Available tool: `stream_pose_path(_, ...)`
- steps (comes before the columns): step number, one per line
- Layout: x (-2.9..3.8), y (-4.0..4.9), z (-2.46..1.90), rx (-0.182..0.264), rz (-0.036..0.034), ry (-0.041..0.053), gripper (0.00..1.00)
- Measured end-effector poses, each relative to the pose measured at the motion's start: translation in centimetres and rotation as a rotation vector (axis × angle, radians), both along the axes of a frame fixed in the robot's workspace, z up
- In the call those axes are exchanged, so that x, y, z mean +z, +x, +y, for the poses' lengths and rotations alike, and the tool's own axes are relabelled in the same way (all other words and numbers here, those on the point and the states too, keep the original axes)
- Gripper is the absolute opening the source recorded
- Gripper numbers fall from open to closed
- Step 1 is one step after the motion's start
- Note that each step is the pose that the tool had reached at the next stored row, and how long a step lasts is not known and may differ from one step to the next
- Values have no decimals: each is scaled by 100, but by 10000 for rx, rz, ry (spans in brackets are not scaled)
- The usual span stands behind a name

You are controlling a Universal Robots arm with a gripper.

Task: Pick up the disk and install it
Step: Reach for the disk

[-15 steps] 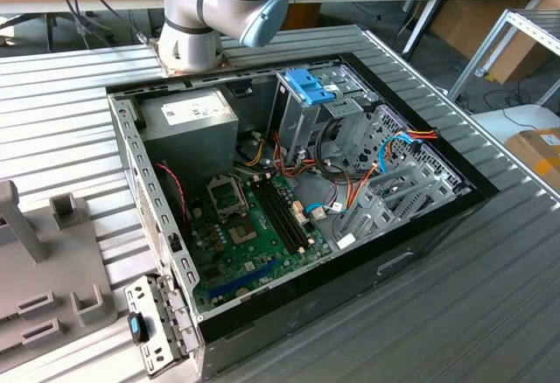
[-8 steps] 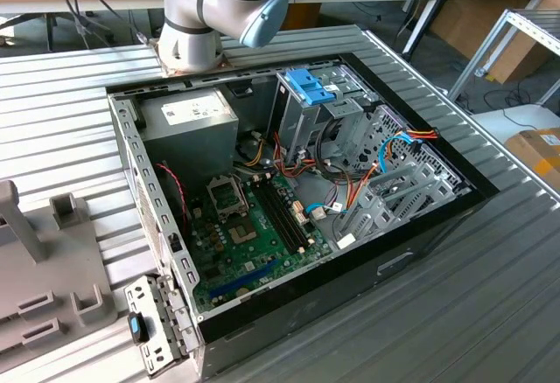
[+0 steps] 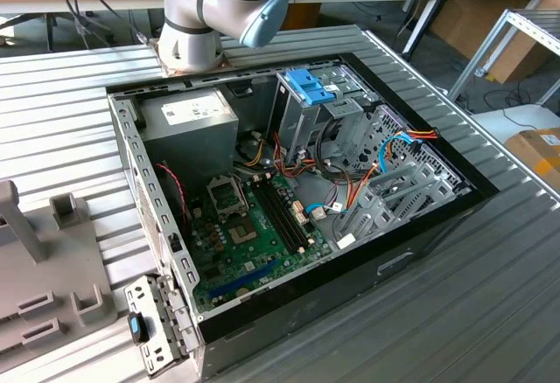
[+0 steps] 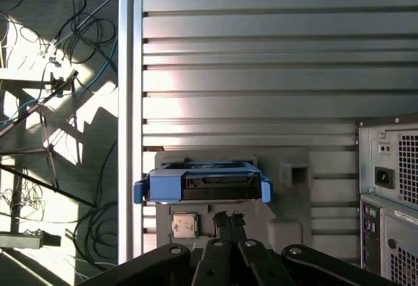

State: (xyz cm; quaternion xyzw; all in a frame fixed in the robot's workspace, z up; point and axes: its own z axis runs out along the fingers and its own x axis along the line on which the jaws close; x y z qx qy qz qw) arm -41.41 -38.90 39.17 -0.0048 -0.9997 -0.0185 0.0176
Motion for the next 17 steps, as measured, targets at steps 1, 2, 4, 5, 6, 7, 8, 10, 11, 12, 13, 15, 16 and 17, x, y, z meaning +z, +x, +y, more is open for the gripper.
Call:
stream_pose_path(1, -1, -14, -1, 2, -1, 0, 11)
stream_pose_path(2, -1, -26, -1, 2, 0, 1, 11)
stream_pose_path(4, -2, -71, -1, 1, -1, 1, 11)
stream_pose_path(5, -3, -99, -1, 1, -1, 1, 11)
stream_pose_path(6, -3, -114, -1, 1, -1, 1, 11)
stream_pose_path(7, -3, -127, -1, 1, -1, 1, 11)
stream_pose_path(8, -3, -162, -1, 2, -2, 1, 11)
stream_pose_path(10, -3, -221, -1, 2, -1, 0, 11)
stream_pose_path(11, -3, -229, -1, 1, -1, 0, 11)
stream_pose_path(12, -3, -234, -2, 2, 0, 0, 11)
stream_pose_path(13, -3, -235, -1, 3, -1, 0, 11)
stream_pose_path(15, -3, -236, -1, 2, -1, 0, 11)
stream_pose_path(16, -4, -243, -1, 1, -1, 1, 11)
stream_pose_path(17, -4, -256, -1, 0, -1, 1, 11)
